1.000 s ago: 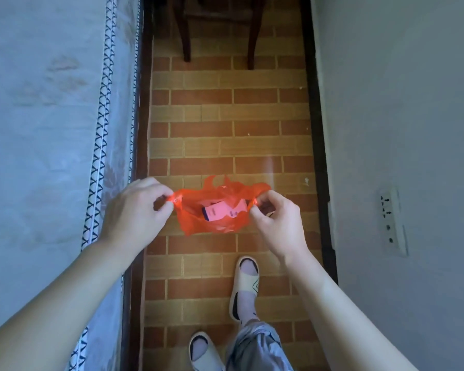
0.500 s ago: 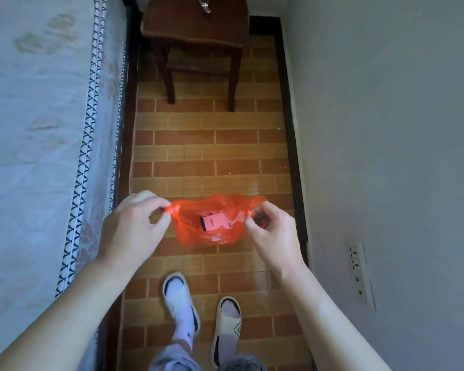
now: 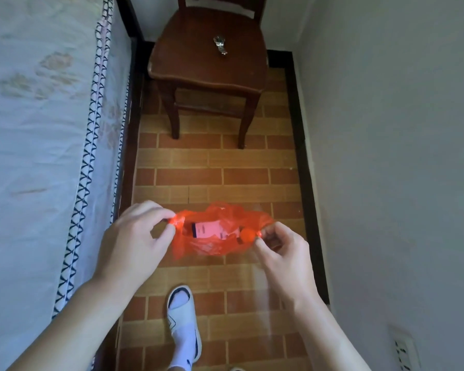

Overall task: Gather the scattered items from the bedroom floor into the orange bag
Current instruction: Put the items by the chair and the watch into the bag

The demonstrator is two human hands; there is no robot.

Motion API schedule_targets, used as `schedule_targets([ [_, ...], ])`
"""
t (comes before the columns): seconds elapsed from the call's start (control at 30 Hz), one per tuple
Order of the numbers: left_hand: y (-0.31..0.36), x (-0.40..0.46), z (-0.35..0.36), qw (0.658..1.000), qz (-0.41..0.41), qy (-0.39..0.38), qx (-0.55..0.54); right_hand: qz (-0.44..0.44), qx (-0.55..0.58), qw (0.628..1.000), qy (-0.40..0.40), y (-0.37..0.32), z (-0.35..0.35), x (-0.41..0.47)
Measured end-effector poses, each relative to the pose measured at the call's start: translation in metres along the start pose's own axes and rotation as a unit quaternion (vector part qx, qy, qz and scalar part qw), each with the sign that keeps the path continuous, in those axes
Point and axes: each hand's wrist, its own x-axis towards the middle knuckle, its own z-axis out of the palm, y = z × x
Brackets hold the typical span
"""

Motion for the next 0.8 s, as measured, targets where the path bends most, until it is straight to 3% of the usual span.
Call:
schedule_targets([
  [0.37,-0.070,0.116,-0.020,0.999,-0.011,-0.029,0.018,0.006,-0.035,0.999,0.005,-0.043,0.070,0.109],
  [0.8,-0.095,0.228,-0.021,0.999,-0.046,0.003,0.021,-0.007,-0.002,1.000,-0.011,-0.080,0.103,0.238],
])
